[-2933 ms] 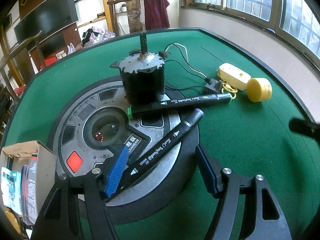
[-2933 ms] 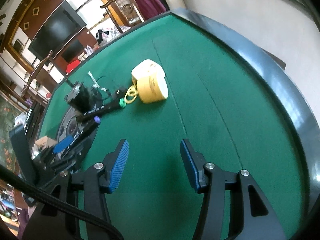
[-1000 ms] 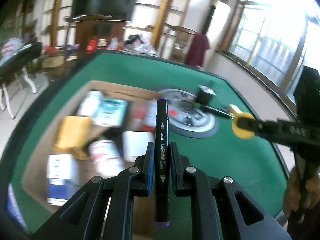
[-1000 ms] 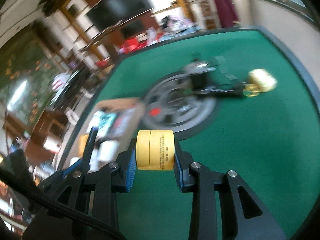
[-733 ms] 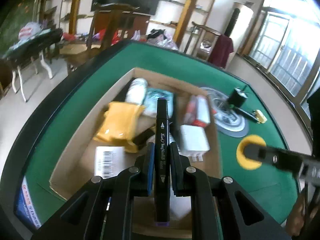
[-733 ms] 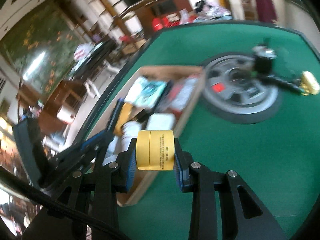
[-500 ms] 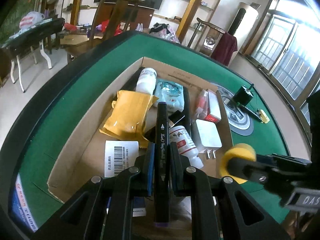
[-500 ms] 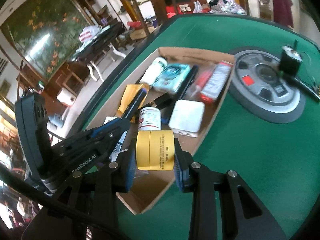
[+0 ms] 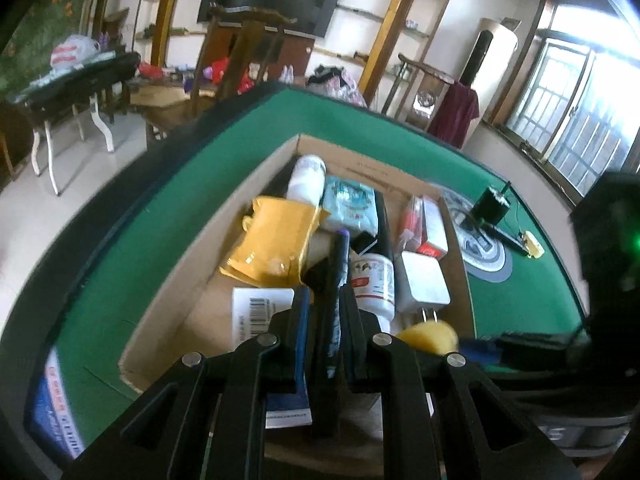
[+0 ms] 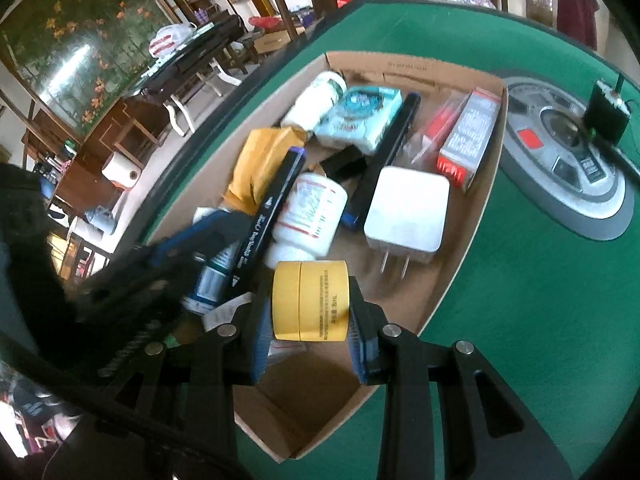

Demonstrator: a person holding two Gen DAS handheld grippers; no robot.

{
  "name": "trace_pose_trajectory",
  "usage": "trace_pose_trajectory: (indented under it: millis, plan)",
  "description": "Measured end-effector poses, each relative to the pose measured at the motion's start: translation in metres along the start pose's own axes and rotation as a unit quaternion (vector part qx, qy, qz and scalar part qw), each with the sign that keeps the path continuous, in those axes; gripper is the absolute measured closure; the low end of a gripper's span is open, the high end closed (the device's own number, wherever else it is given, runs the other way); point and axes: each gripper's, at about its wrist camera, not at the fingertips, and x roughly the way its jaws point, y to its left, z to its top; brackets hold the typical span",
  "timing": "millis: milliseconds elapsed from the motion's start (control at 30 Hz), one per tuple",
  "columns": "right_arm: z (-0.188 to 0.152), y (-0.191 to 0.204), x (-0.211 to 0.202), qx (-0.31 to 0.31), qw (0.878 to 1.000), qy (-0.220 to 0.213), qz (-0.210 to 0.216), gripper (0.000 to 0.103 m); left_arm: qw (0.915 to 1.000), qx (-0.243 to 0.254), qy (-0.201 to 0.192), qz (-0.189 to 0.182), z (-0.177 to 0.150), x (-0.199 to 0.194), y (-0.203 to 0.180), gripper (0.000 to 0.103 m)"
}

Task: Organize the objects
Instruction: 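Carry the marker and tape roll into the tray and open both tools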

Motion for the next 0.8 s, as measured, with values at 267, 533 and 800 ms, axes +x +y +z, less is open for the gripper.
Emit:
trace_pose_trajectory:
  millis: [267, 533, 800]
  plan:
    - [-0.004, 0.010, 0.005, -0.021, 1.000, 0.010, -0.014, 0.071, 0.9970, 0.018, -0.053, 0.054, 0.005, -0.025, -0.007, 0.046]
    - [-0.011, 0.017, -0.012, -0.039, 0.999, -0.010, -0.028, 0.070, 0.9840, 0.043, -0.125, 0.119, 0.006, -0.052, -0.023, 0.019]
    - [-0.025, 0.021, -0.036, -0.055, 0.997, -0.040, -0.038, 0.065, 0.9846, 0.002, -0.148, 0.093, 0.003, -0.072, -0.028, 0.006]
